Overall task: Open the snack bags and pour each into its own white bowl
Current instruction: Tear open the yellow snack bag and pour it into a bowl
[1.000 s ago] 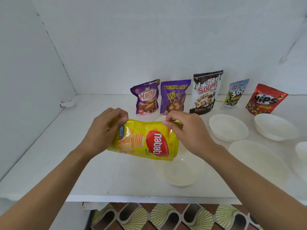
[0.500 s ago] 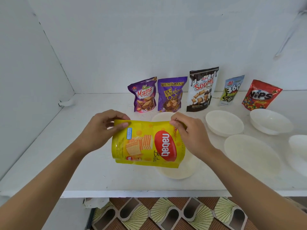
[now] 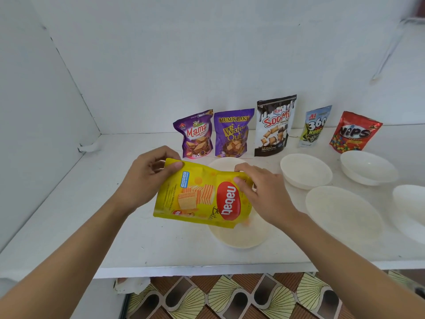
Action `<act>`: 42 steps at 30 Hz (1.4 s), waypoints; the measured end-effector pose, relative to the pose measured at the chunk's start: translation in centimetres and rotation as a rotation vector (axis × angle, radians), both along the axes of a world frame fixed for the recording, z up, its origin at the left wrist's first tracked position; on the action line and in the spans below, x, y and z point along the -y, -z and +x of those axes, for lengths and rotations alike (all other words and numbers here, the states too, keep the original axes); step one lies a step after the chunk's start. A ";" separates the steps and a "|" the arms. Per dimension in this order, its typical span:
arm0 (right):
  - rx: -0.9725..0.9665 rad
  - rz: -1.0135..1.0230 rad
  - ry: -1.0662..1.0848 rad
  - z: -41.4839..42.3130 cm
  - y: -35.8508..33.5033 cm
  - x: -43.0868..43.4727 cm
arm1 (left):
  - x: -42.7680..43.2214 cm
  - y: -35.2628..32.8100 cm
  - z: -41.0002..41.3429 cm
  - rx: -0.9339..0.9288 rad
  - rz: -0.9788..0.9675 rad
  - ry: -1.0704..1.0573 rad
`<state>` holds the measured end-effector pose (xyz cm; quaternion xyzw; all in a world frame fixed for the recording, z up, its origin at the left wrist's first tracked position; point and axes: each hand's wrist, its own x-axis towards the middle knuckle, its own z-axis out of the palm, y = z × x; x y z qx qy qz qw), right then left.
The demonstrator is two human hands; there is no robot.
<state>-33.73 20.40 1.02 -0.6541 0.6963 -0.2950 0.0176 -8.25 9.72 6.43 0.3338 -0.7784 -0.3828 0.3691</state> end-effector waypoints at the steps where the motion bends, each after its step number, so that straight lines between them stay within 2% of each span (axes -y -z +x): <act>1: -0.034 0.033 0.007 0.0 0.0 -0.1 | 0.0 0.1 -0.2 0.007 -0.012 -0.004; 5: -0.102 0.049 0.040 -0.1 -0.1 -0.2 | 0.1 0.1 -0.6 0.006 -0.034 -0.010; 10: 0.050 0.034 -0.018 0.0 -0.1 0.0 | 0.1 -0.2 -1.0 0.032 -0.076 -0.032; 14: 0.094 0.008 -0.014 -0.2 0.0 0.1 | 0.1 -0.5 -1.3 0.054 -0.104 -0.048; 32: 0.172 -0.014 -0.046 -0.3 -0.7 0.1 | 0.6 -2.9 -1.8 0.114 -0.253 -0.022; 42: 0.185 -0.038 -0.038 -0.3 -0.3 -0.1 | 0.3 -3.4 -1.7 0.117 -0.256 -0.001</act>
